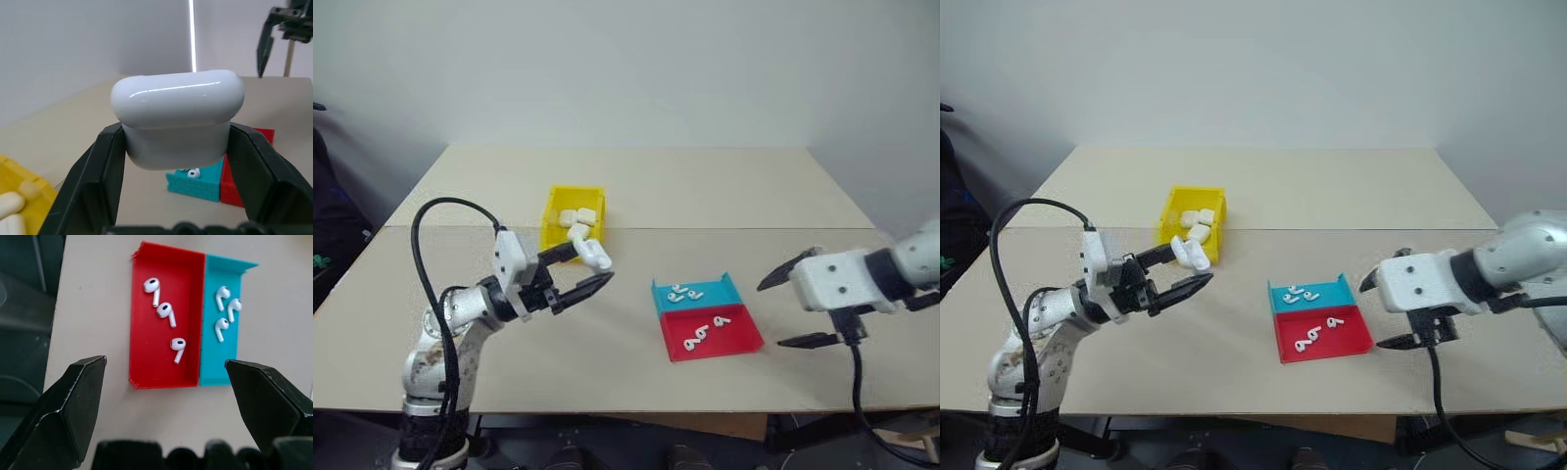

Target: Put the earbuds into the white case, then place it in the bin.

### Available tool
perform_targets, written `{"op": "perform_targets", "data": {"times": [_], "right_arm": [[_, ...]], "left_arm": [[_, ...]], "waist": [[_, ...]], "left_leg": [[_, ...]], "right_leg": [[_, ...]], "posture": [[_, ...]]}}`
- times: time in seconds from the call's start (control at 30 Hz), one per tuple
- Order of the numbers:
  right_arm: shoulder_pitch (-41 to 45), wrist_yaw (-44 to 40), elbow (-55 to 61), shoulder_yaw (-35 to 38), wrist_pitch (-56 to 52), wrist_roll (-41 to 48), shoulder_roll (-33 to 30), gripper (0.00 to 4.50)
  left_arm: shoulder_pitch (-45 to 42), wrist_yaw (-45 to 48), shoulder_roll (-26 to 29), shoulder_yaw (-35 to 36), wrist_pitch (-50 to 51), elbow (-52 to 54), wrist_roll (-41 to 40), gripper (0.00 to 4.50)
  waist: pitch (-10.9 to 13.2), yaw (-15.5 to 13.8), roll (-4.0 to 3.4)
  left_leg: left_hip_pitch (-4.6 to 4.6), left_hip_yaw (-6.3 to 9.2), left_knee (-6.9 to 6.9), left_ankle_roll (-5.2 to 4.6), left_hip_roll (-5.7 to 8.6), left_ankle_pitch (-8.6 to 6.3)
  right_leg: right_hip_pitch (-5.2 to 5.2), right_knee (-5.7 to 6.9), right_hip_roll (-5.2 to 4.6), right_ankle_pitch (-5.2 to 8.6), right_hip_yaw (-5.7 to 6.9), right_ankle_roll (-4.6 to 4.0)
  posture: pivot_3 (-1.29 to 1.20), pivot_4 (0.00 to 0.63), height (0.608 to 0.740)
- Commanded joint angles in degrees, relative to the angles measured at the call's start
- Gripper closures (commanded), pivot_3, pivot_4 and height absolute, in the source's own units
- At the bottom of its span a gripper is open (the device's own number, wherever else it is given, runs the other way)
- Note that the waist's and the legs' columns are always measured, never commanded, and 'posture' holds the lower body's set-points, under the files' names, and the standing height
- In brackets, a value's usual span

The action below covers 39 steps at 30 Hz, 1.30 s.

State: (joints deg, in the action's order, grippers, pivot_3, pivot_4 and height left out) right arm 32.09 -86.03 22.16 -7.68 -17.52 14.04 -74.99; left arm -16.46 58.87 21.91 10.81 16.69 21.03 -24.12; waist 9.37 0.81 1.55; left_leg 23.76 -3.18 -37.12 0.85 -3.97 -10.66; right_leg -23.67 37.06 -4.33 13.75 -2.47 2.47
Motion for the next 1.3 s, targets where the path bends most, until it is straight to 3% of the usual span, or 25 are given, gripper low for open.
{"op": "perform_targets", "data": {"times": [0.03, 0.07, 0.17, 0.23, 0.47, 0.57, 0.67, 1.3], "right_arm": [[6.41, -3.92, 2.72, -6.77, -2.60, -3.32, 3.17, 0.00], [8.06, -4.33, 2.86, -8.72, -3.19, -4.31, 4.72, 0.00], [11.89, -3.17, 2.90, -14.87, -5.87, -8.74, 10.17, 0.56], [13.23, -1.89, 2.51, -17.57, -7.36, -11.79, 12.90, 1.18], [16.37, -2.95, 0.30, -24.01, -8.70, -19.59, 18.05, 1.18], [17.97, -3.77, -0.97, -26.08, -8.08, -21.85, 20.19, 1.74], [18.79, -4.04, -1.96, -26.76, -7.47, -22.79, 21.87, 2.72], [18.81, -3.63, -5.88, -33.61, -11.08, -29.84, 28.95, 2.72]], "left_arm": [[1.03, 1.44, -2.45, -0.87, -7.07, -1.89, -3.63, 1.71], [1.21, 1.56, -3.06, -1.12, -8.67, -2.87, -3.91, 1.71], [2.44, 4.20, -3.20, -2.98, -13.69, -5.91, -3.29, 1.71], [3.25, 4.91, -2.97, -3.96, -15.18, -6.64, -3.62, 1.71], [6.02, 6.18, -2.67, -6.06, -21.21, -8.03, -3.72, 1.71], [6.40, 5.11, -2.24, -6.34, -21.93, -7.83, -3.45, 1.71], [6.45, 3.94, -1.69, -6.45, -21.87, -7.31, -3.46, 1.71], [7.81, 0.35, 1.26, -8.44, -22.79, -6.11, -2.53, 1.71]], "waist": [[0.00, 0.04, 0.00], [0.00, 0.14, 0.00], [-0.01, 0.13, -0.01], [-0.01, 0.04, -0.01], [-0.01, -0.12, -0.02], [-0.01, 0.02, -0.02], [-0.02, 0.01, -0.02], [-0.02, 0.00, -0.03]], "left_leg": [[0.00, -0.02, -0.01, 0.00, 0.01, 0.00], [0.01, -0.02, -0.01, 0.00, 0.00, 0.00], [0.01, 0.02, -0.01, 0.00, -0.02, 0.00], [0.02, 0.02, 0.00, 0.00, -0.01, 0.00], [0.19, -0.01, -0.03, 0.00, -0.01, 0.00], [0.19, 0.00, -0.03, 0.00, -0.02, 0.00], [0.20, 0.00, -0.02, 0.00, -0.01, 0.00], [0.32, 0.00, -0.01, 0.00, -0.02, 0.00]], "right_leg": [[0.01, -0.02, -0.01, 0.00, -0.01, 0.01], [0.00, -0.03, -0.01, 0.00, -0.01, 0.01], [-0.02, -0.01, 0.03, -0.01, 0.01, 0.00], [-0.04, 0.02, 0.04, -0.01, 0.01, -0.01], [-0.23, 0.03, 0.01, -0.03, 0.01, -0.02], [-0.27, 0.06, 0.03, -0.04, 0.01, -0.04], [-0.28, 0.05, 0.03, -0.04, 0.01, -0.05], [-0.39, 0.05, 0.04, -0.05, 0.03, -0.06]], "posture": [[0.00, 0.150, 0.740], [0.00, 0.150, 0.740], [0.00, 0.150, 0.740], [0.00, 0.150, 0.740], [0.00, 0.150, 0.740], [0.00, 0.150, 0.740], [0.00, 0.150, 0.740], [0.00, 0.150, 0.740]]}}
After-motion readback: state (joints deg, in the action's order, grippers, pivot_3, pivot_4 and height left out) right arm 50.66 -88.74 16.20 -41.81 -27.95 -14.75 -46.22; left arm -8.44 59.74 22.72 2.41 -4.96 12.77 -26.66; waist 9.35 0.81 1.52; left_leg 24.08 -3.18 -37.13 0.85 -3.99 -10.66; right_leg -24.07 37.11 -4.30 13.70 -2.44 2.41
